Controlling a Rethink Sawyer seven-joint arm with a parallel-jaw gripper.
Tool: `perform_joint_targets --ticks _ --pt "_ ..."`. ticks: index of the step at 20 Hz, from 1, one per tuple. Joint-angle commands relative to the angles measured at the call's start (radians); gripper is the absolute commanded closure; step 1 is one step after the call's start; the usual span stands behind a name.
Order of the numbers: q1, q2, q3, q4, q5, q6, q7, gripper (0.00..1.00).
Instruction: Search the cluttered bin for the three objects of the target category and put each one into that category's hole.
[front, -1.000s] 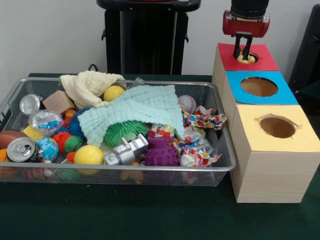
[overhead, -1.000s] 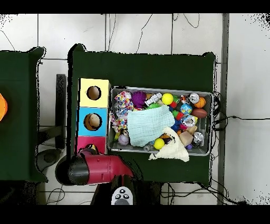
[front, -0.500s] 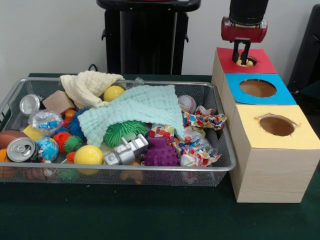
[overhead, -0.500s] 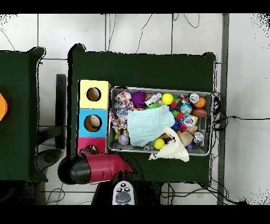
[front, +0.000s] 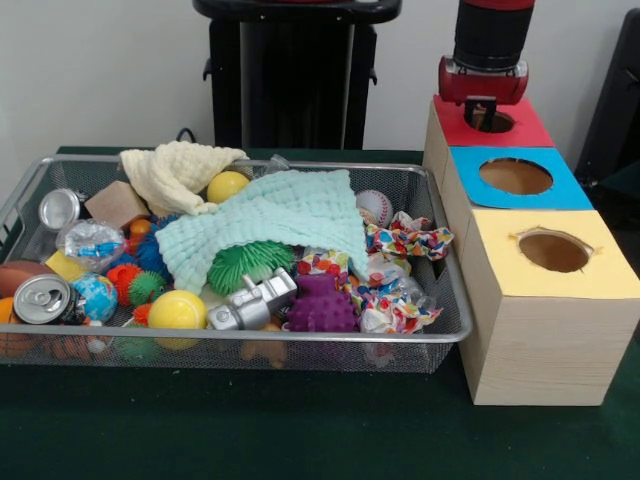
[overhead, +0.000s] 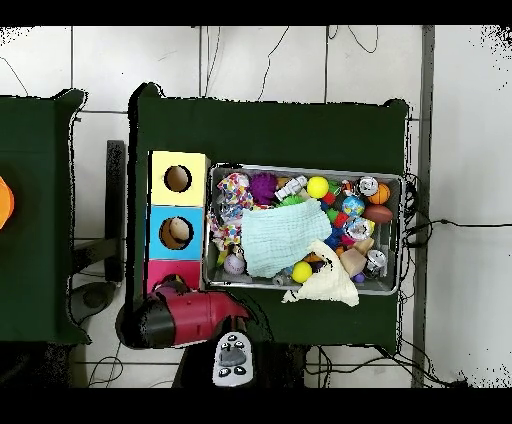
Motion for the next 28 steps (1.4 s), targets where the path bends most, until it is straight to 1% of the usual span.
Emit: perform_joint_targets --ticks 1,4,12,13,22,25,26,28 --pt "-0.066 0.099 -0.036 0.037 -0.097 0.021 0.040 1.00" --pt "-0.069 0.089 -0.033 0.043 -0.097 0.023 0.039 1.00" --pt "-0.071 0.099 -0.033 0.037 -0.099 0.013 0.048 1.00" --pt "-0.071 0.098 -0.034 0.037 -0.097 0.020 0.047 0.00" --pt "-0.099 0.086 0.010 0.061 -0.077 0.036 0.058 0.00" --pt "-0.075 0.073 0.006 0.049 -0.079 0.047 0.057 0.00" --pt "-0.049 0.070 -0.002 0.042 -0.070 0.056 0.069 0.00" --pt "-0.029 0.063 -0.005 0.038 -0.061 0.064 0.080 0.00"
